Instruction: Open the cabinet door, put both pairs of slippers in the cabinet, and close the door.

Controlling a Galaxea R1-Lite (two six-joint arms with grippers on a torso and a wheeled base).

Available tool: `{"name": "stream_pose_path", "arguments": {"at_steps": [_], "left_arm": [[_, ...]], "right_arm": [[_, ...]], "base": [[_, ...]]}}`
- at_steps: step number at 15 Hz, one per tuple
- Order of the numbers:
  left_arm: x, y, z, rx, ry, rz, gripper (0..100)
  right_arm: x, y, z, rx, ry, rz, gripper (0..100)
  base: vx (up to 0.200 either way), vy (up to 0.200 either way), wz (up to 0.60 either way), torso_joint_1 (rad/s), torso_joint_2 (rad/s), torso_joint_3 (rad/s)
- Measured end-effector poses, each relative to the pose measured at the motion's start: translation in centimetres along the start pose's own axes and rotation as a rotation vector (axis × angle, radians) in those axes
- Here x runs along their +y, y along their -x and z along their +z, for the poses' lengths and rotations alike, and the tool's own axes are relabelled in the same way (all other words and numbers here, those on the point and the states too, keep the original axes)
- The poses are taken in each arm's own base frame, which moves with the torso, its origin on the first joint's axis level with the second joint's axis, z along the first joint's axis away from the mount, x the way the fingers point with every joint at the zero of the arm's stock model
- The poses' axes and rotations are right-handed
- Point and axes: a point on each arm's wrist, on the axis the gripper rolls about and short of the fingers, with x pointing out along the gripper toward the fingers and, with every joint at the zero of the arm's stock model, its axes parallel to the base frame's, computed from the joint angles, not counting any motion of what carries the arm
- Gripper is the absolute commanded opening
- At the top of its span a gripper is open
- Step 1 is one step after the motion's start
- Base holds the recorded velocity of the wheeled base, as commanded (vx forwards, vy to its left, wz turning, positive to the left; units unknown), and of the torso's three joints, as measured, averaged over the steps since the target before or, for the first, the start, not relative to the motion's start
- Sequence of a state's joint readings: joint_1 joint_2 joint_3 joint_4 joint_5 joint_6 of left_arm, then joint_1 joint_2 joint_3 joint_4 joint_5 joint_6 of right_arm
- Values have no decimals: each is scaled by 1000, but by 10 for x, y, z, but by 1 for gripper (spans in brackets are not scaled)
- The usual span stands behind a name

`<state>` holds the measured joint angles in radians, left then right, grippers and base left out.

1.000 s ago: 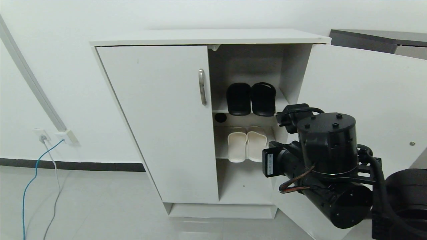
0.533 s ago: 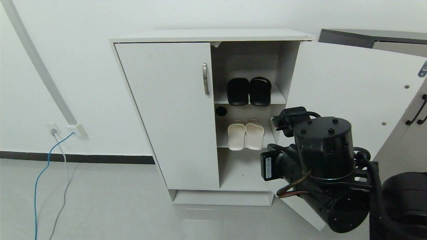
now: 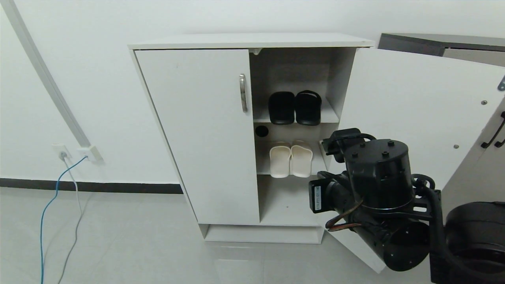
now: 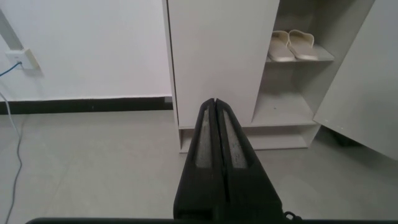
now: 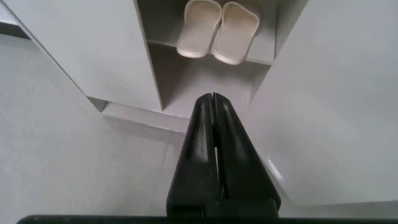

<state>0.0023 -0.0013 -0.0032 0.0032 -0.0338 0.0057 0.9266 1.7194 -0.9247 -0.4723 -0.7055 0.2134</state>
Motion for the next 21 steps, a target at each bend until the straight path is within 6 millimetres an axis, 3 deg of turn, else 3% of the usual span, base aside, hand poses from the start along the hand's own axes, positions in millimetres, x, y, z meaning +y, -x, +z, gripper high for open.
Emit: {"name": "stream_pose_path", "arguments": {"at_steps": [10,14,21], "left_arm": [[0,0,0,0,0,0,0],[0,0,-1,3,0,1,0],[0,0,0,-1,0,1,0]], "right_arm": [[0,-1,-1,2,1,-4,0],[0,-1,-1,4,3,-3,0],[0,-2,-1,3,2,-7,0]], "base": [[0,0,0,0,0,0],[0,0,0,4,-196,-304],[0,0,0,75,-502,-364]]}}
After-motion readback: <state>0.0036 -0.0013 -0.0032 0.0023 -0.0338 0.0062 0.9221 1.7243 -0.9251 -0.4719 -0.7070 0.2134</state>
